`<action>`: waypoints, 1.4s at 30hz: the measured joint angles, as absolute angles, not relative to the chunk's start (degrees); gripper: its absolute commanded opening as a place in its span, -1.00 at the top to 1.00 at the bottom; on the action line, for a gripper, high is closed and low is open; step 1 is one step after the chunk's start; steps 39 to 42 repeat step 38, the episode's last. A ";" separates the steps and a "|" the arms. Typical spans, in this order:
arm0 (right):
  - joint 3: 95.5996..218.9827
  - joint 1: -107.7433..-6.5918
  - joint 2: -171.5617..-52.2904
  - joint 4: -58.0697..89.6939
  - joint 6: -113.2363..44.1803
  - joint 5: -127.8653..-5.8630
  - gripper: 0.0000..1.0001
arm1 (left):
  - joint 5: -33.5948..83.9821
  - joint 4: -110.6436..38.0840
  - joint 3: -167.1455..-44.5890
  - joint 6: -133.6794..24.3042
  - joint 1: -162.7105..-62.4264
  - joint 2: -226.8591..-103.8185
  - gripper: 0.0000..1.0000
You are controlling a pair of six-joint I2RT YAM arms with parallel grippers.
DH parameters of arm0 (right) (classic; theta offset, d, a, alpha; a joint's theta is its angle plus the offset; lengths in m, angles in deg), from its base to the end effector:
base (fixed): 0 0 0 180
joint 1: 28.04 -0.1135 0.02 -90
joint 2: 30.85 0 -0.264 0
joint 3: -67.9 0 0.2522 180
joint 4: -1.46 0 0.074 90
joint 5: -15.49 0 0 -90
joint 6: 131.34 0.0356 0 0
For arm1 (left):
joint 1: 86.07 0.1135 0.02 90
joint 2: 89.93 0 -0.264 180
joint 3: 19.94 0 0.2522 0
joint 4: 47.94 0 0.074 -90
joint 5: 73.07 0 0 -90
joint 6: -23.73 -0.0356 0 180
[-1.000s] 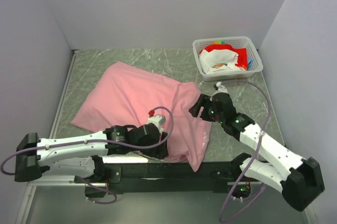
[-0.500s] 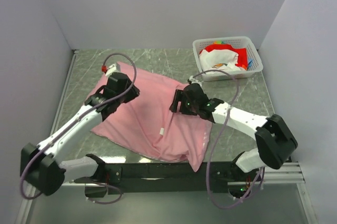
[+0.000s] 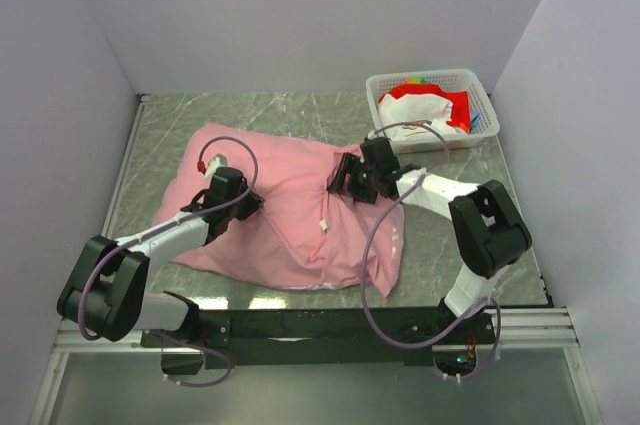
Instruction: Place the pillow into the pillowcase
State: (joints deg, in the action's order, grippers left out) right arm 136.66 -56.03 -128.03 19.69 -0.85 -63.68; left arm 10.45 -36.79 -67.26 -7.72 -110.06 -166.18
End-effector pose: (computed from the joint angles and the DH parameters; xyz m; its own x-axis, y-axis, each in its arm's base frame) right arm 0.3056 0.1700 0.1762 -0.8616 0.2643 -0.4333 -0.0203 0.8352 0.5496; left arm 0.2407 -0.1027 0.1775 -0.5842 -0.6678 -0.4612 -0.3322 0.7153 -0.6148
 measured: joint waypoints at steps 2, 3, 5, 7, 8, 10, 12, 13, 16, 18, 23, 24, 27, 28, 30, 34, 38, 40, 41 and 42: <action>140.29 -55.46 -130.26 20.82 -1.77 -63.92 -0.61 | 10.93 -38.27 -66.80 -6.67 -110.43 -166.22 0.95; 141.62 -55.18 -130.90 21.00 -2.27 -64.22 -0.61 | 11.33 -38.73 -66.80 -6.39 -110.80 -166.27 0.90; 142.52 -54.72 -131.00 21.02 -3.13 -64.99 -0.64 | 12.44 -39.30 -66.80 -6.06 -111.48 -166.07 0.70; 141.82 -54.28 -129.78 21.44 -3.69 -65.45 -0.99 | 13.47 -38.41 -66.78 -6.19 -112.13 -164.76 0.29; 140.62 -54.08 -128.23 21.30 -3.91 -65.75 -0.99 | 13.80 -37.05 -66.84 -6.63 -112.40 -163.27 -0.11; 136.88 -53.97 -123.42 21.98 -4.39 -66.45 -1.00 | 14.21 -32.57 -67.59 -7.96 -112.90 -159.32 -0.55; 133.29 -53.89 -117.45 22.99 -4.83 -66.58 -0.99 | 14.21 -27.50 -69.42 -10.30 -113.29 -155.43 -0.99; 131.63 -53.89 -113.69 23.80 -4.90 -66.73 -1.00 | 14.01 -24.20 -71.19 -11.53 -113.44 -153.35 -0.99; 128.73 -53.89 -102.31 26.03 -5.31 -67.63 -0.99 | 13.47 -17.40 -77.14 -15.02 -113.53 -148.63 -0.99; 127.46 -53.86 -94.63 26.94 -5.46 -68.77 -0.99 | 12.59 -14.56 -80.00 -16.93 -113.53 -145.48 -0.99; 125.19 -53.62 -77.15 30.92 -5.64 -73.62 -0.99 | 10.82 -8.94 -81.99 -20.36 -113.53 -138.09 -0.99; 124.64 -53.51 -74.68 31.77 -5.66 -74.47 -0.99 | 10.63 -7.98 -81.99 -20.97 -113.53 -137.15 -0.99; 122.45 -53.49 -68.84 34.00 -5.68 -76.46 -0.99 | 10.80 -6.17 -81.93 -22.37 -113.53 -136.08 -0.99; 121.62 -53.49 -67.69 34.42 -5.68 -76.81 -0.99 | 11.11 -6.04 -81.75 -22.74 -113.53 -135.82 -0.99; 119.83 -53.49 -66.44 35.27 -5.62 -77.31 -0.99 | 11.98 -6.04 -81.38 -23.22 -113.53 -135.45 -0.99; 117.60 -53.49 -65.43 37.65 -5.64 -77.95 -1.00 | 13.69 -6.98 -79.46 -23.99 -113.53 -133.59 -0.99; 117.60 -53.49 -64.65 38.96 -5.73 -78.71 -0.99 | 14.50 -7.32 -78.30 -24.95 -113.53 -132.32 -0.99; 117.60 -53.49 -64.65 38.96 -5.73 -78.71 -0.99 | 14.50 -7.32 -78.30 -24.95 -113.53 -132.32 -0.99; 117.60 -53.49 -64.65 38.96 -5.73 -78.71 -0.99 | 14.50 -7.32 -78.30 -24.95 -113.53 -132.32 -0.99; 117.60 -53.49 -64.65 38.96 -5.73 -78.71 -0.99 | 14.50 -7.32 -78.30 -24.95 -113.53 -132.32 -0.99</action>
